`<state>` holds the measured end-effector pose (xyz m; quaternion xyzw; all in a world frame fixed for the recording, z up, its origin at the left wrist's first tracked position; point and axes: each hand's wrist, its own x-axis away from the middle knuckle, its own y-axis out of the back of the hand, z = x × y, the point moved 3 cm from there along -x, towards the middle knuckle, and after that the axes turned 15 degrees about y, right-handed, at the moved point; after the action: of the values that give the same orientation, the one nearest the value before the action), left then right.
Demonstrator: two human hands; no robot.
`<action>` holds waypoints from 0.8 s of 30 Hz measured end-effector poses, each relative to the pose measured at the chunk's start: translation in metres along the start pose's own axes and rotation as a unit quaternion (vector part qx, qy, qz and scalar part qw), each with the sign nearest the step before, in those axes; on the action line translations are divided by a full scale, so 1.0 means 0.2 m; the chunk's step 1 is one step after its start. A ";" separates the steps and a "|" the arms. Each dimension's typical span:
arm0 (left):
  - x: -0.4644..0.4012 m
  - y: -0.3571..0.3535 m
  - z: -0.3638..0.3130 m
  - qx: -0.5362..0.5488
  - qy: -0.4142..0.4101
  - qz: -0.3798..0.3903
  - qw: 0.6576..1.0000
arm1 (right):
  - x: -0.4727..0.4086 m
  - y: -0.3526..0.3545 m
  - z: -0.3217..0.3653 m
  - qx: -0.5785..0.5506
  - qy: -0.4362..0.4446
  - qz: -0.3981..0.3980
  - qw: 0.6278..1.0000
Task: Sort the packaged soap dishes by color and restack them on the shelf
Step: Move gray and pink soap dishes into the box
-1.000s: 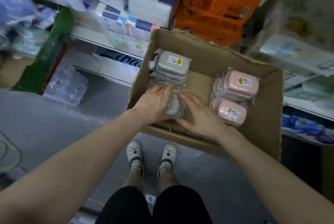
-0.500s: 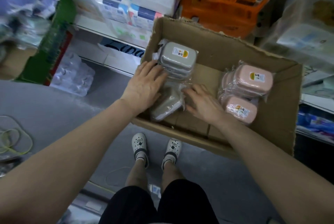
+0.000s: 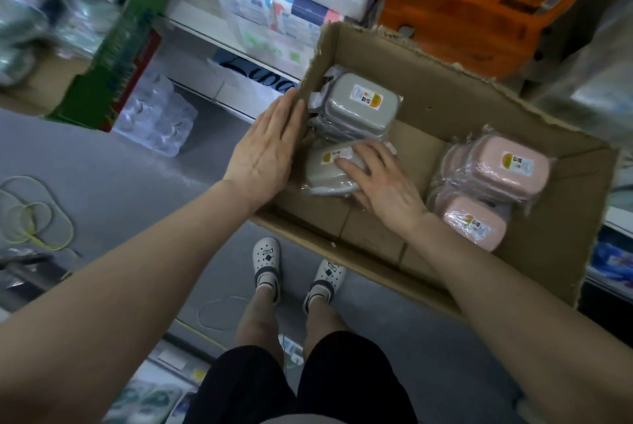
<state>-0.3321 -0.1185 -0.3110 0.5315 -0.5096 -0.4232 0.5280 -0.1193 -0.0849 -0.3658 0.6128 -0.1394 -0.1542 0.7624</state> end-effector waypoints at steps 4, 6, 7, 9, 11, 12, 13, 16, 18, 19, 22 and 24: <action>0.01 0.00 0.00 0.009 0.011 0.017 1.000 | 0.16 -0.08 -0.06 -0.004 -0.036 0.061 0.997; 0.01 0.00 0.00 0.016 0.020 0.025 0.999 | 0.20 -0.12 -0.07 -0.020 -0.066 0.083 0.994; 0.01 0.00 0.00 0.019 0.023 0.028 0.999 | 0.20 -0.13 -0.07 -0.031 -0.079 0.077 0.993; 0.01 0.00 0.00 0.023 0.027 0.035 0.999 | 0.16 -0.15 -0.07 -0.067 -0.102 0.052 0.991; 0.00 -0.01 0.00 0.025 0.028 0.036 0.999 | 0.09 -0.16 -0.05 -0.088 -0.125 0.041 0.987; 0.00 -0.01 0.00 0.027 0.027 0.037 0.999 | 0.05 -0.16 -0.04 -0.084 -0.131 0.043 0.987; 0.01 -0.01 0.00 0.029 0.027 0.037 0.998 | 0.00 -0.16 -0.02 -0.074 -0.134 0.044 0.987; 0.01 -0.01 0.01 0.031 0.023 0.037 0.999 | -0.12 -0.16 0.03 -0.058 -0.148 0.048 0.986; 0.01 -0.01 0.01 0.026 0.018 0.043 0.999 | -0.16 -0.14 0.04 -0.058 -0.153 0.055 0.985; 0.01 0.00 0.01 0.020 0.015 0.046 0.999 | -0.16 -0.12 0.04 -0.050 -0.151 0.061 0.985; 0.01 0.03 0.01 -0.007 0.000 0.059 0.998 | -0.13 -0.03 0.02 -0.023 -0.135 0.067 0.988; 0.02 0.06 0.01 -0.012 -0.003 0.062 0.998 | -0.10 0.07 0.01 -0.008 -0.128 0.057 0.990</action>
<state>-0.3348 -0.1208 -0.2982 0.4911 -0.5383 -0.3972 0.5579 -0.1380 -0.0755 -0.3526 0.5733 -0.2690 -0.1886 0.7506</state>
